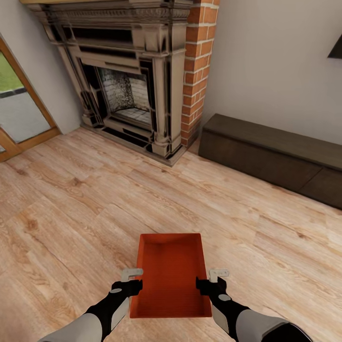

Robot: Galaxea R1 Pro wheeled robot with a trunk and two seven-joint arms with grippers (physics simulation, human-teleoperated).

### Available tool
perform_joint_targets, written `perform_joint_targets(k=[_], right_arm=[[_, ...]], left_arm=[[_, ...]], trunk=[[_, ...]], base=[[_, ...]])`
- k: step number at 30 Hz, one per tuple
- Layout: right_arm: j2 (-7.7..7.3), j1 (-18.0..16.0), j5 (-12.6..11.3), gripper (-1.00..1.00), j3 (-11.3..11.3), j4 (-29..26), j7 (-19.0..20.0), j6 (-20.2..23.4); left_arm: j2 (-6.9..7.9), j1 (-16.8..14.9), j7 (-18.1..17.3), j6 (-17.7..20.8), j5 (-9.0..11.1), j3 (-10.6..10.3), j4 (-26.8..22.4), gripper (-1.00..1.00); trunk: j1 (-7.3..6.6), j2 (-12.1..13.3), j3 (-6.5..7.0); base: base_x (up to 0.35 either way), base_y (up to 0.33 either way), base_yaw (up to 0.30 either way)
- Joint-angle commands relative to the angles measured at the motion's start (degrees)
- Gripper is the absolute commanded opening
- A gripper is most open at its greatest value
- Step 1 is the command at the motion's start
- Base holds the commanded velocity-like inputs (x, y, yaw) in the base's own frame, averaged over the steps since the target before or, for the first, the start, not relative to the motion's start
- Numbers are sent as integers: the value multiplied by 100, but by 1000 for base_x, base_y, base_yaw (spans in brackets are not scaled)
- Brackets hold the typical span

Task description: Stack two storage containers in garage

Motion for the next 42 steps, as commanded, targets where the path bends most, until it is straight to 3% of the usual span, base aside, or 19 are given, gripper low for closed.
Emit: perform_joint_targets(k=[1,29,42], right_arm=[[-3,-6,-44,100,50,10,-11,-22],[-53,-7,-38,100,51,10,101,-31],[-53,-6,-32,100,51,10,101,-31]], left_arm=[[2,-1,31,2,59,-48,-3,100],[2,-4,31,-6,64,-44,-13,100],[11,-4,31,-7,67,-34,-37,100]], trunk=[[22,-43,-22],[637,-1166,-525],[637,-1166,-525]], base=[[0,0,0],[0,0,0],[0,0,0]])
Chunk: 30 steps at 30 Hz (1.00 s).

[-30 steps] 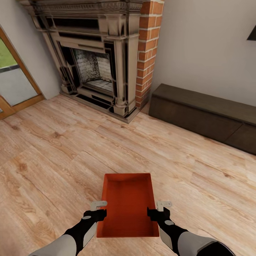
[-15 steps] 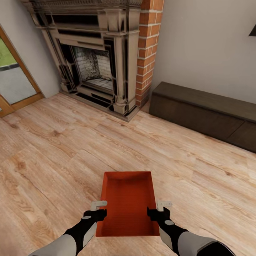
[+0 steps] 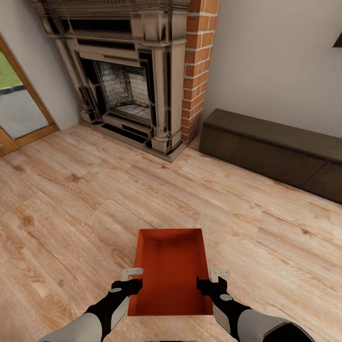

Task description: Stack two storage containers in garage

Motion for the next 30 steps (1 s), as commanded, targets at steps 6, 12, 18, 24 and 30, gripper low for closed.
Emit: perform_joint_targets(k=[6,12,18,24,30], right_arm=[[-2,-6,-46,100,49,10,-14,-21],[-6,-5,-44,100,55,10,-9,-14],[-6,-6,-37,100,69,10,79,-13],[-6,-6,116,100,80,10,184,-6],[-13,-7,272,100,76,10,189,-12]], left_arm=[[2,-2,31,1,62,-43,-3,100],[2,-2,31,1,61,-42,-3,100],[2,-2,31,1,61,-42,-3,100],[2,-2,31,1,62,-42,-3,100],[10,-2,31,1,60,-42,-3,100]], trunk=[[-1,-1,-3],[-1,-1,-3],[-1,-1,-3],[-1,-1,-3],[-1,-1,-3]], base=[[0,0,0],[0,0,0],[0,0,0],[0,0,0],[0,0,0]])
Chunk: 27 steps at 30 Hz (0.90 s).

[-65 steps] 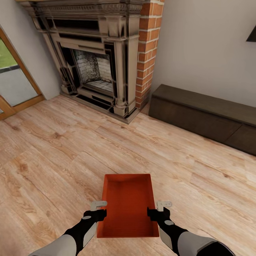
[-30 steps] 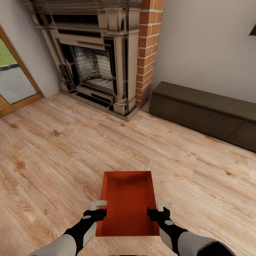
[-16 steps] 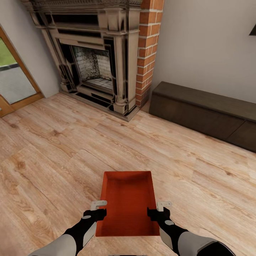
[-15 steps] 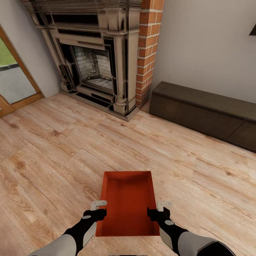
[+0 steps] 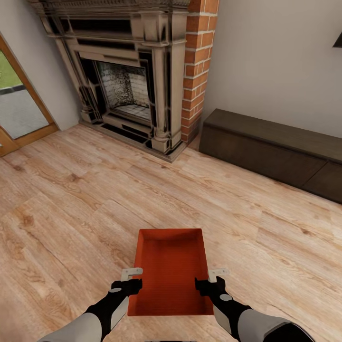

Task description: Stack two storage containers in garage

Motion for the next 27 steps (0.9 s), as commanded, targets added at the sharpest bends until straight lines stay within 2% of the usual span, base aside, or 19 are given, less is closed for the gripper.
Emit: perform_joint_targets(k=[1,27], right_arm=[[3,-4,-48,100,49,10,-14,-23],[-6,-4,-112,100,7,10,-33,-32]], left_arm=[[2,-2,31,1,62,-50,-3,100],[3,-1,31,1,68,-44,-11,100]], trunk=[[-1,-1,-3],[-1,-1,-3]], base=[[0,0,0],[0,0,0]])
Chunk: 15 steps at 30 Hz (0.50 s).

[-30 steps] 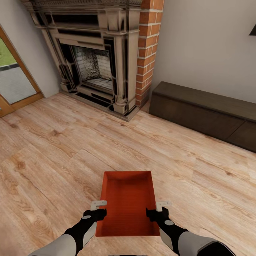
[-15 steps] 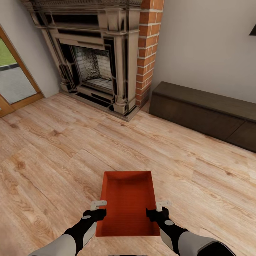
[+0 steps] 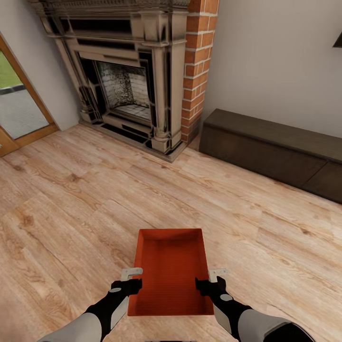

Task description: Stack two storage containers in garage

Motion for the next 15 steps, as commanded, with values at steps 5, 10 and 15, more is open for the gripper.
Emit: perform_joint_targets(k=[5,10,15], right_arm=[[2,-4,-64,100,43,10,-21,-22],[0,-4,-200,100,42,10,-22,-22],[-5,-4,-244,100,39,10,-22,-22]], left_arm=[[2,-2,31,1,61,-47,-3,100],[2,-2,31,1,61,-46,-3,100],[2,-2,31,1,61,-46,-4,100]], trunk=[[-1,-1,-3],[-1,-1,-3],[-1,-1,-3]], base=[[0,0,0],[0,0,0],[0,0,0]])
